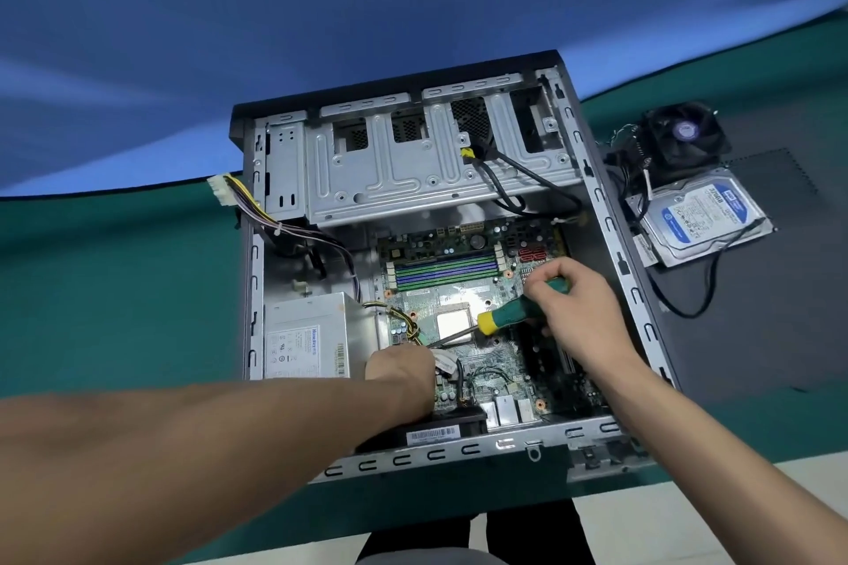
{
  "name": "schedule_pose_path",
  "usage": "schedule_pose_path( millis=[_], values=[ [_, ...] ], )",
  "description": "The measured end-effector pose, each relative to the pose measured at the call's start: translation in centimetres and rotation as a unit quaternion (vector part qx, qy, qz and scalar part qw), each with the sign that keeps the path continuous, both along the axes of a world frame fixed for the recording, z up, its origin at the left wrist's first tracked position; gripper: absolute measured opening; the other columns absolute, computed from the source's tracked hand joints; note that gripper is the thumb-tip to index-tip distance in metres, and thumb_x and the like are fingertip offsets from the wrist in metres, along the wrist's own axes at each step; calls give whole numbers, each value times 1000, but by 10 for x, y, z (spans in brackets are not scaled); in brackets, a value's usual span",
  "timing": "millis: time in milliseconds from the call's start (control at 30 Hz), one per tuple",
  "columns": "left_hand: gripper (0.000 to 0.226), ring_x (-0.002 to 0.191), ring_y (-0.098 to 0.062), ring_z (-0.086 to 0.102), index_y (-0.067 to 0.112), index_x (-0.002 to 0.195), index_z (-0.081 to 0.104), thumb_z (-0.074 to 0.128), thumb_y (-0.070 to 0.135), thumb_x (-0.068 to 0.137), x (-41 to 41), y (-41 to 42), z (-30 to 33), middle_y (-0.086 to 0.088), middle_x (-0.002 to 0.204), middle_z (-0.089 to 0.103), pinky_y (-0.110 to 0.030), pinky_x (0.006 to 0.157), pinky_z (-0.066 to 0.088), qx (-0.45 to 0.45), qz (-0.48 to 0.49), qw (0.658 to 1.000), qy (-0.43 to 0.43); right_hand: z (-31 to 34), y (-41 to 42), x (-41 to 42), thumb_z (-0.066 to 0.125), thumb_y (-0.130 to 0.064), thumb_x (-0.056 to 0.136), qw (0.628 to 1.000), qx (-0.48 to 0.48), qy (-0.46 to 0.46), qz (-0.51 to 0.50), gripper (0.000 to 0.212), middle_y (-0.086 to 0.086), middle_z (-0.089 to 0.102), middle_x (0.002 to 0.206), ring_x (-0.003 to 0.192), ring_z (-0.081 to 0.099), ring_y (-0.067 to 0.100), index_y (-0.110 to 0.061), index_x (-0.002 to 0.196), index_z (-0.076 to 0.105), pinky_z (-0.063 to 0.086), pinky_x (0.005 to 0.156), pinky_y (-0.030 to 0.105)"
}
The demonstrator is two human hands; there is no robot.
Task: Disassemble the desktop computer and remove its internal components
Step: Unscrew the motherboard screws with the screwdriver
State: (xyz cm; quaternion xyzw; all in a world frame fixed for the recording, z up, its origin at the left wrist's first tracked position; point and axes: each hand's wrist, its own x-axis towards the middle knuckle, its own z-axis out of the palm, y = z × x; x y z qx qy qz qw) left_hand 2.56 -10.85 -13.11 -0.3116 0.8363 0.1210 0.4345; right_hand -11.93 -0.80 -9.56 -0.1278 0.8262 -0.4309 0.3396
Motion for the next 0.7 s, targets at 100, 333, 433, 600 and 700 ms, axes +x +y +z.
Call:
schedule_pose_path(
  millis=[100,333,433,600,700],
  values=[
    [20,100,-18,60,5,110,59,53,9,92,-1,1,-2,-4,111,63,-27,76,46,8,20,1000,-16,0,0,0,60,-11,86,1000,4,-1,5,13,-7,63,83,66,56,11,-20,77,62,51,59,29],
    [26,106,-19,59,5,115,59,47,14,94,-4,0,-6,-5,118,62,-28,79,45,33,38,997,-60,0,0,0,60,-11,87,1000,14,0,13,14,-6,64,84,58,52,10,-21,76,60,41,52,22],
    [25,102,-19,59,6,113,60,47,16,94,-5,-2,-4,-3,113,62,-28,80,45,47,38,996,-71,1,0,0,60,-13,86,1000,17,4,15,14,-5,65,84,56,52,11,-22,76,60,40,48,21],
    [10,71,-17,56,7,83,55,50,10,90,-13,-15,13,-4,78,55,-22,62,48,85,34,994,-57,2,-2,0,68,-14,82,999,31,-4,26,11,-4,66,85,61,60,17,-22,79,61,57,58,36],
    [21,48,-10,48,5,70,49,50,7,90,-23,-35,40,-1,60,50,-17,38,39,81,55,995,1,7,0,3,79,-23,75,990,44,30,129,21,-9,63,86,67,57,6,-28,80,59,43,52,17]
  ],
)
